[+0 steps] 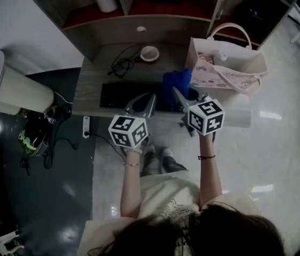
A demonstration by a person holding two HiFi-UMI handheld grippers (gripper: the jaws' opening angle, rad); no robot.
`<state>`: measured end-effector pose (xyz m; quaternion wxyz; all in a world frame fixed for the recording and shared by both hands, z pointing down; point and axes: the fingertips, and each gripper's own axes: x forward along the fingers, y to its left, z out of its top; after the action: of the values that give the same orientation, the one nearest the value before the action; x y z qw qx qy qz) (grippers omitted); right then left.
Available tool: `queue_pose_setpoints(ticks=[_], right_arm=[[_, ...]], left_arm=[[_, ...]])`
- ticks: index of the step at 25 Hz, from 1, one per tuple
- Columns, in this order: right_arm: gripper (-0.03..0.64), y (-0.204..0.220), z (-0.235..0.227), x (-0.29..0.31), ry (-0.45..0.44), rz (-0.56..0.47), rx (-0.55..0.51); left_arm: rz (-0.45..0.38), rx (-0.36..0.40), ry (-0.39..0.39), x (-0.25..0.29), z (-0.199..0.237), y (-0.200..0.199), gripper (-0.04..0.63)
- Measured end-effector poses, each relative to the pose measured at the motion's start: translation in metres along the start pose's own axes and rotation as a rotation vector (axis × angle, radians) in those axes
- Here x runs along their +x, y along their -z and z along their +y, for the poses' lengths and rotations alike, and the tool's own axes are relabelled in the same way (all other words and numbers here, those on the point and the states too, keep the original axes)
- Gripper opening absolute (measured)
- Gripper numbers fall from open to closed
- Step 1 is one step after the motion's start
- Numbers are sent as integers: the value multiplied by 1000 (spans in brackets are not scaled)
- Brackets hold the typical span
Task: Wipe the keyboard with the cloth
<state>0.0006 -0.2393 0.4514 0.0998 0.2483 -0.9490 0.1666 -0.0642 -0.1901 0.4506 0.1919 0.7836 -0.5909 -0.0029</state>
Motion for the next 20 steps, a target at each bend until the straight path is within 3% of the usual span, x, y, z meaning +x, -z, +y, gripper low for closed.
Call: queue_pose_setpoints(ticks=[10, 20], right_arm=[[58, 15, -35, -14, 168, 22, 40], [60, 37, -65, -33, 286, 63, 58]], left_arm=[[122, -29, 133, 34, -6, 33, 5], [211, -49, 213, 58, -16, 63, 5]])
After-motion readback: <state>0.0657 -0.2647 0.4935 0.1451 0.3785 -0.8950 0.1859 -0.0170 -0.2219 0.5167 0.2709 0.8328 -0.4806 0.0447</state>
